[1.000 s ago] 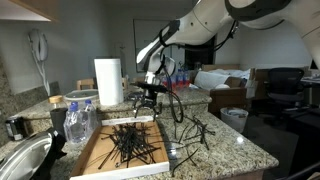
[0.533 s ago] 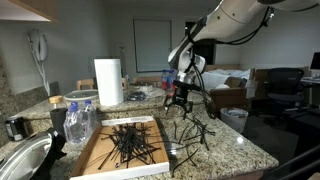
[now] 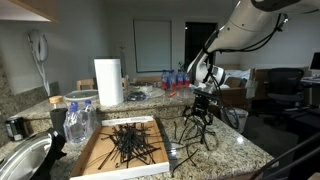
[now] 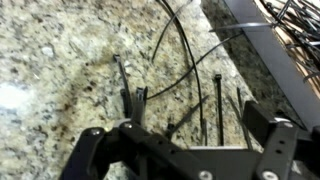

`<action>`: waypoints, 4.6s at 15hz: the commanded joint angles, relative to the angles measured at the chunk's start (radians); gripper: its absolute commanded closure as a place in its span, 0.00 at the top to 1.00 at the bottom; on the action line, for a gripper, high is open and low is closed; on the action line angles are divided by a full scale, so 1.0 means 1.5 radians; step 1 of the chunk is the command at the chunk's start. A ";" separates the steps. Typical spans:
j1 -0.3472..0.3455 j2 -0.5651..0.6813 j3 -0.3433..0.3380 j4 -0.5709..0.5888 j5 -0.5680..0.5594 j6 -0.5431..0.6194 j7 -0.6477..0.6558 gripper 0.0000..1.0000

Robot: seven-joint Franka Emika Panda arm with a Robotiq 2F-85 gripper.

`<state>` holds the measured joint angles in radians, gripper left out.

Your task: Pick up some of the black cables from the counter and put them in the box

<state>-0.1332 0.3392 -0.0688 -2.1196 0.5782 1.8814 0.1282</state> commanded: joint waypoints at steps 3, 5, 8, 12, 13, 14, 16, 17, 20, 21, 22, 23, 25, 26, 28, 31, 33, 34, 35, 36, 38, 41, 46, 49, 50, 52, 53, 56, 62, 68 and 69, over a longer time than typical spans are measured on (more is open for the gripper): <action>-0.016 -0.012 -0.035 -0.026 0.007 -0.081 0.039 1.00; -0.018 0.017 -0.041 -0.008 0.012 -0.105 0.041 1.00; -0.021 0.056 -0.043 0.016 0.024 -0.118 0.033 1.00; -0.020 0.088 -0.046 0.025 0.046 -0.098 0.040 1.00; -0.021 0.091 -0.050 0.024 0.051 -0.093 0.046 1.00; -0.020 0.093 -0.053 0.023 0.055 -0.087 0.052 1.00; -0.019 0.089 -0.061 0.013 0.069 -0.062 0.063 1.00; -0.016 0.086 -0.065 0.009 0.073 -0.046 0.073 1.00; -0.011 0.075 -0.068 -0.004 0.097 0.004 0.089 1.00; -0.010 0.074 -0.068 -0.005 0.102 0.012 0.094 1.00; -0.009 0.076 -0.068 -0.003 0.105 0.016 0.104 1.00; -0.009 0.079 -0.068 -0.002 0.108 0.016 0.114 1.00; -0.011 0.086 -0.068 0.003 0.113 0.013 0.131 1.00; -0.011 0.088 -0.068 0.005 0.115 0.011 0.139 1.00; -0.011 0.091 -0.067 0.007 0.115 0.011 0.149 0.96; -0.009 0.091 -0.068 0.008 0.112 0.013 0.163 0.69; -0.007 0.090 -0.070 0.009 0.109 0.013 0.175 0.56; -0.007 0.090 -0.070 0.009 0.109 0.013 0.180 0.50; -0.006 0.090 -0.070 0.009 0.108 0.012 0.184 0.45; -0.005 0.090 -0.070 0.011 0.108 0.014 0.186 0.37; -0.004 0.090 -0.070 0.013 0.106 0.016 0.189 0.23; -0.002 0.090 -0.069 0.016 0.106 0.017 0.189 0.05; -0.002 0.087 -0.068 0.013 0.108 0.020 0.187 0.01; -0.003 0.076 -0.068 0.005 0.113 0.023 0.180 0.01; -0.005 0.068 -0.068 0.000 0.116 0.023 0.174 0.01; -0.006 0.029 -0.069 -0.025 0.121 0.032 0.160 0.01; -0.006 0.007 -0.070 -0.041 0.126 0.043 0.154 0.01; -0.001 -0.089 -0.074 -0.096 0.124 0.068 0.151 0.01; 0.017 -0.252 -0.051 -0.134 0.086 0.064 0.193 0.01; 0.075 -0.243 0.031 -0.048 0.050 0.048 0.196 0.01; 0.088 -0.225 0.045 -0.025 0.042 0.043 0.194 0.01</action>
<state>-0.0469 -0.0558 -0.0550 -2.2369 0.6885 1.9465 0.3889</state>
